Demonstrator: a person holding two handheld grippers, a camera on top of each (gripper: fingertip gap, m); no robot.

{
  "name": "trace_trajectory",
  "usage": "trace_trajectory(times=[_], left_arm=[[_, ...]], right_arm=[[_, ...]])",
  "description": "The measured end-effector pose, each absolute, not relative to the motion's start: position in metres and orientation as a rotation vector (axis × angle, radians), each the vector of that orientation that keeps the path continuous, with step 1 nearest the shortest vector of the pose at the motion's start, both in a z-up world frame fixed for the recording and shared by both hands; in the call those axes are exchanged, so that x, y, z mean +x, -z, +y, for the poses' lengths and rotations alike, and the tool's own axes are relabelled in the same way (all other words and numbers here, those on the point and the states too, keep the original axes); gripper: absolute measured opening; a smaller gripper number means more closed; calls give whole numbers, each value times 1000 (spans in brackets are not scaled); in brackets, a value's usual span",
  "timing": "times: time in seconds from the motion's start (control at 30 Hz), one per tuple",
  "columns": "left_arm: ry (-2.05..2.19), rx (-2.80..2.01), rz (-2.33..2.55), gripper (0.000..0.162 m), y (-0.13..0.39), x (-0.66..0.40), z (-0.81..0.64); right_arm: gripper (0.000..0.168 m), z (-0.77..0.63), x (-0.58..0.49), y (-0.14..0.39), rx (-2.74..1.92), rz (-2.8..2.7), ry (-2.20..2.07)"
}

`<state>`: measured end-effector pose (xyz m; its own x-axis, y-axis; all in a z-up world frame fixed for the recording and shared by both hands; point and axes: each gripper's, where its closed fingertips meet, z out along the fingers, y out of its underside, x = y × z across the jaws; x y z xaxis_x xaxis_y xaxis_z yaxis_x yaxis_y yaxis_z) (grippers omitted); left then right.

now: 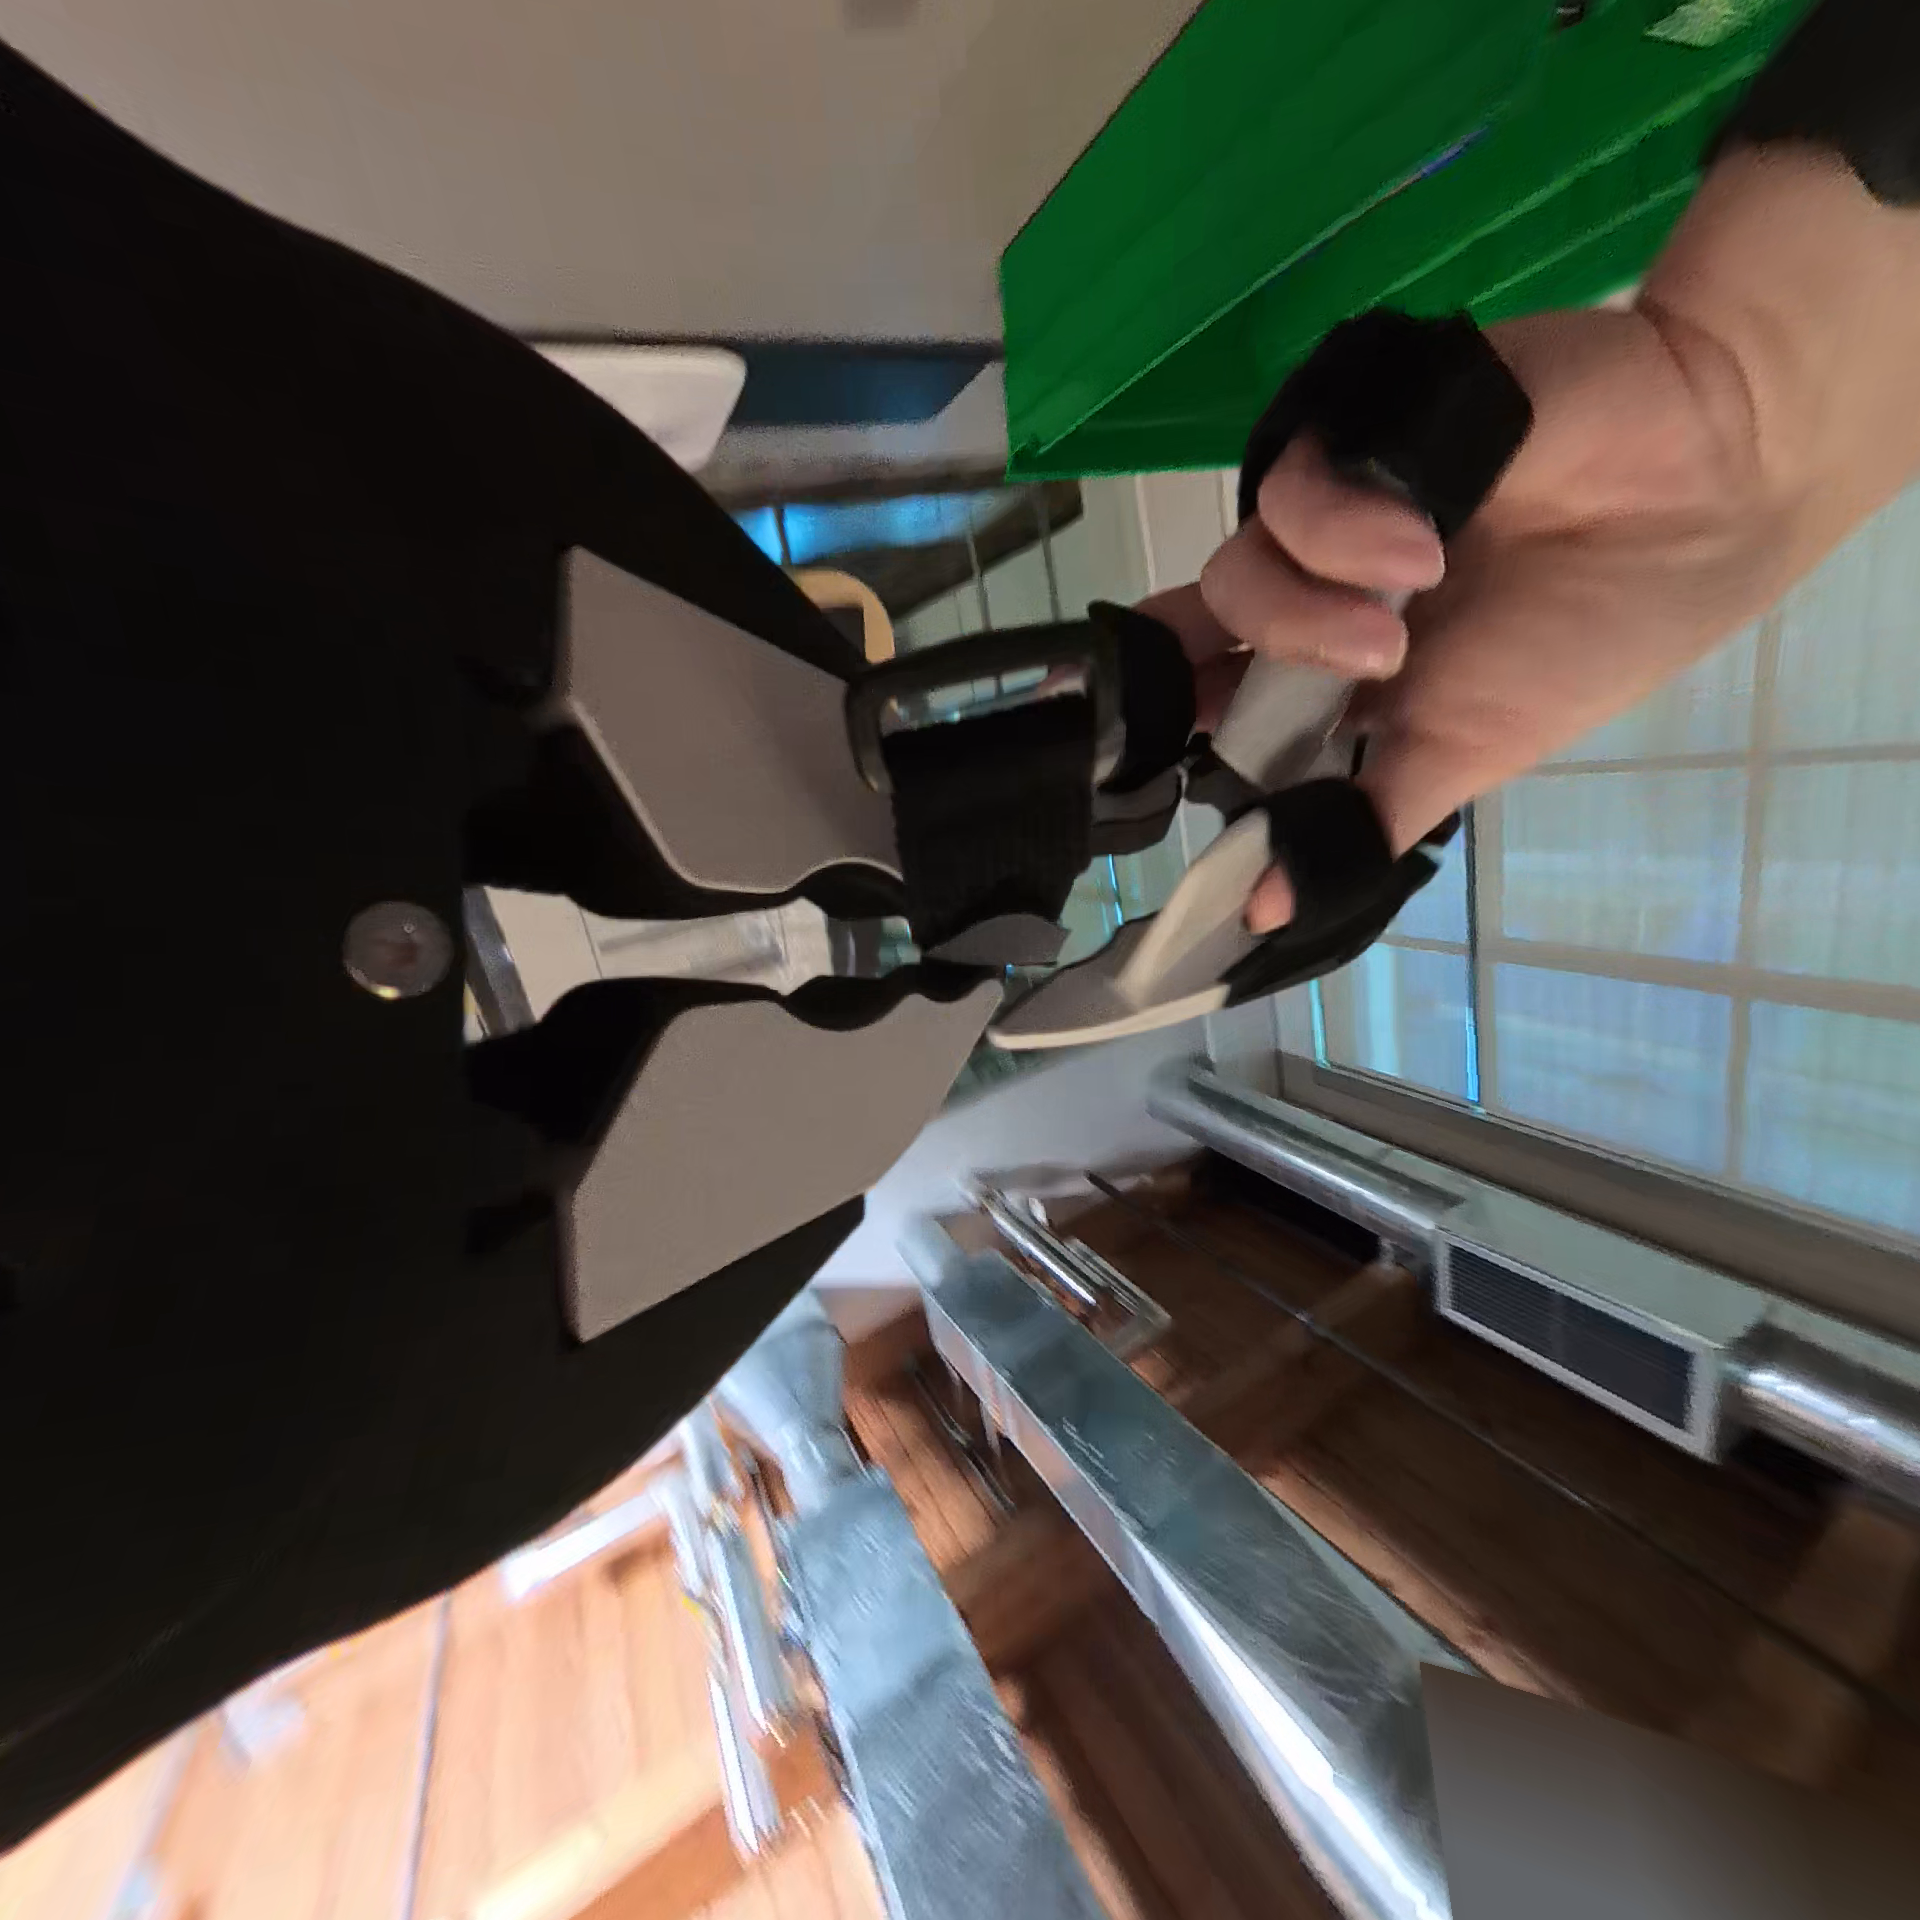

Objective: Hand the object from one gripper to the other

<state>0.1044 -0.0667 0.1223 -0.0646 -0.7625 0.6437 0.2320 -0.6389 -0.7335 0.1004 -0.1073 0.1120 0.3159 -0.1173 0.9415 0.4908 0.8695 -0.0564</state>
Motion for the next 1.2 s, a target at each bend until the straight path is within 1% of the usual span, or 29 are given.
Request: trace_trajectory(times=[0.03,0.07,0.17,0.27,0.33,0.4,0.47,0.57,0.6,0.8,0.87,0.93,1.03,1.07,1.1,1.17,1.2], left_arm=[[1735,-1513,603,48,-122,103,-65],[1665,-1509,628,53,-123,101,-65],[1363,-1467,698,60,-127,94,-60],[1044,-1336,807,65,-141,93,-69],[824,-1252,911,71,-143,98,-82],[562,-1239,1031,63,-132,105,-89],[279,-1206,1117,71,-121,112,-90],[32,-1147,1219,57,-103,130,-96],[-17,-1141,1256,55,-95,136,-97],[-222,-1069,1315,25,-76,148,-87],[-265,-1072,1332,20,-72,145,-83],[-302,-1054,1332,11,-72,143,-80],[-285,-1062,1332,8,-73,144,-81],[-278,-1071,1303,7,-77,142,-79],[-258,-1084,1265,7,-83,139,-77],[-156,-1134,1177,7,-97,129,-73],[-82,-1153,1122,7,-106,122,-73]], right_arm=[[5,-103,105,-117,-441,-1174,350],[5,-97,110,-121,-524,-1161,296],[5,-74,125,-124,-789,-1139,197],[5,-50,135,-106,-1082,-1176,145],[6,-40,139,-90,-1264,-1200,91],[6,-37,140,-76,-1407,-1215,28],[6,-34,142,-64,-1514,-1229,11],[6,-31,145,-52,-1592,-1236,82],[6,-31,144,-50,-1604,-1240,95],[6,-34,141,-33,-1678,-1292,150],[6,-35,141,-30,-1685,-1308,150],[6,-35,141,-30,-1687,-1312,148],[7,-34,142,-32,-1659,-1318,178],[8,-32,143,-37,-1617,-1307,200],[15,-30,144,-46,-1567,-1282,227],[40,-32,146,-62,-1480,-1250,216],[45,-36,147,-69,-1445,-1247,160]])
